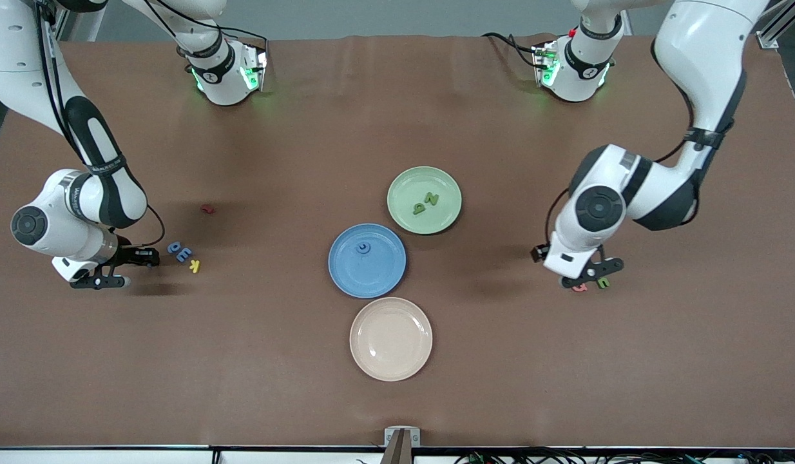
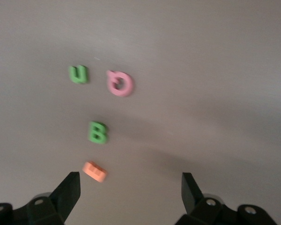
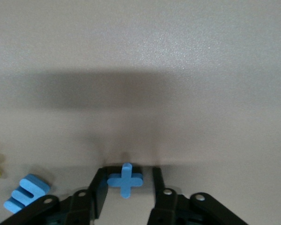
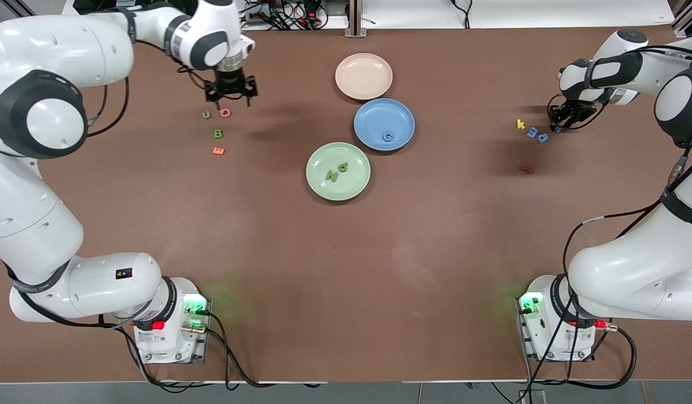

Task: Sort letters by color into matching plates
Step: 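Grasp the green B with the left gripper while the right gripper grasps the plus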

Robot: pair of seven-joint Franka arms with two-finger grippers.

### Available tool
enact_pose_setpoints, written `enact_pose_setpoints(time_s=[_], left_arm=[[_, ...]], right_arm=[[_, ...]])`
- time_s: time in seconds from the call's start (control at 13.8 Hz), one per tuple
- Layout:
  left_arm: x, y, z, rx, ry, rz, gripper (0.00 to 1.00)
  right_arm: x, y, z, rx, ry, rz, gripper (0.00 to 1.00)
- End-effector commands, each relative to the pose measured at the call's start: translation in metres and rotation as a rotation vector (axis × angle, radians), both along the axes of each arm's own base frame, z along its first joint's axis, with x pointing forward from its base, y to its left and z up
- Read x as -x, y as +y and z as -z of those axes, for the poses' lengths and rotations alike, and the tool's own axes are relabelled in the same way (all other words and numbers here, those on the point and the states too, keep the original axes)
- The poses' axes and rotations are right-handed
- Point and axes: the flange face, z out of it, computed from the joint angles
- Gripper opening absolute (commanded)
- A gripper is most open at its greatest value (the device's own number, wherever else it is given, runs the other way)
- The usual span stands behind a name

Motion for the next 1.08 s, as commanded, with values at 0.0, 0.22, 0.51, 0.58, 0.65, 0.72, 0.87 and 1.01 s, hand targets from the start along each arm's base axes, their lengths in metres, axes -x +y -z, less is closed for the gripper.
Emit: enact_pose_setpoints(time_s=[0.0,0.22,0.51,0.58,0.65,0.72,0.87,1.01], left_arm=[[0.006,0.047,0.021,0.01,-0.031,0.058,0.95],[0.013,0.078,0.052,0.096,-0.073,0.07,0.89],[0.013,0.107,0.083,0.134,-0.089,0.114,0.79],[0.014,0.108,0.088,0.139,-0.092,0.123,0.77],[0.014,0.108,0.094,0.147,-0.089,0.123,0.74],[0.015,0.107,0.096,0.15,-0.086,0.122,0.71],[0.019,0.107,0.097,0.147,-0.079,0.122,0.71],[0.024,0.106,0.099,0.144,-0.071,0.121,0.71]], right_arm=[[-0.003,-0.001,0.004,-0.005,-0.01,0.008,0.34],[-0.004,-0.001,0.004,-0.005,-0.01,0.008,0.22],[-0.015,0.008,-0.032,-0.001,-0.022,-0.012,0.18],[-0.021,0.017,-0.049,-0.002,-0.011,-0.029,0.18],[-0.029,0.027,-0.07,-0.003,0.003,-0.045,0.18],[-0.036,0.037,-0.087,-0.006,0.033,-0.045,0.18],[-0.05,0.072,-0.116,0.0,0.105,0.012,0.18],[-0.055,0.127,-0.13,0.024,0.152,0.08,0.18]])
